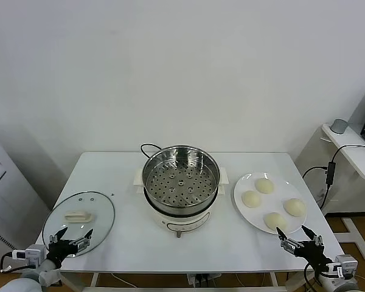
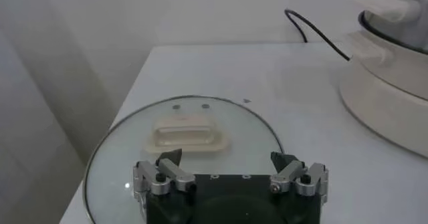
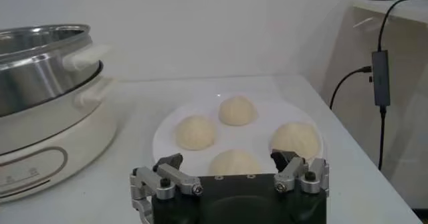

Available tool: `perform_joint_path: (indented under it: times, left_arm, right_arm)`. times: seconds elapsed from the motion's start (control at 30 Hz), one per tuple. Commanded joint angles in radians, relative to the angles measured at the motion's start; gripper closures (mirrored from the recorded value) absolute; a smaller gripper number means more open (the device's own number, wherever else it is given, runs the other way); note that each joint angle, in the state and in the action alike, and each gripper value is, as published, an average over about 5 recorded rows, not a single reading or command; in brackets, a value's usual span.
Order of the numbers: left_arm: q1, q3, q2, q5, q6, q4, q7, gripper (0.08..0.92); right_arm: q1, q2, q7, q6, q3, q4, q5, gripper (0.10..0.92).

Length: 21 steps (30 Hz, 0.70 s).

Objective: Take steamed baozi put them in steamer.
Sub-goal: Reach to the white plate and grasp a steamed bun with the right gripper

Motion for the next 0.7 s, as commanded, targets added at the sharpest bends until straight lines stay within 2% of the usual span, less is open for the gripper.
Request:
perform_joint_path:
  times: [0.03, 0.23, 0.3, 0.5, 0.7]
  left_arm:
    - [0.0, 0.0, 0.0, -0.001, 0.001, -0.001, -0.001, 0.177]
    - [-0.002, 0.0, 0.0, -0.001, 0.003, -0.002, -0.001, 0.177]
    - [-0.001, 0.0, 0.0, -0.001, 0.003, -0.002, -0.001, 0.177]
    - [0.0, -0.001, 0.003, 0.0, 0.002, -0.002, -0.001, 0.177]
    - [-0.015, 0.008, 0.001, 0.007, 0.007, -0.002, -0.003, 0.177]
  right_arm:
    - [0.001, 0.0, -0.001, -0.001, 0.0, 0.0, -0.001, 0.203]
    - [0.001, -0.008, -0.02, -0.001, 0.008, 0.0, -0.017, 0.203]
    - [0.014, -0.02, -0.045, 0.01, 0.025, -0.006, -0.064, 0.203]
    - [0.105, -0.102, -0.09, 0.08, 0.068, -0.057, -0.411, 0.203]
    - [0.24, -0.182, -0.097, 0.199, 0.018, -0.184, -0.797, 0.203]
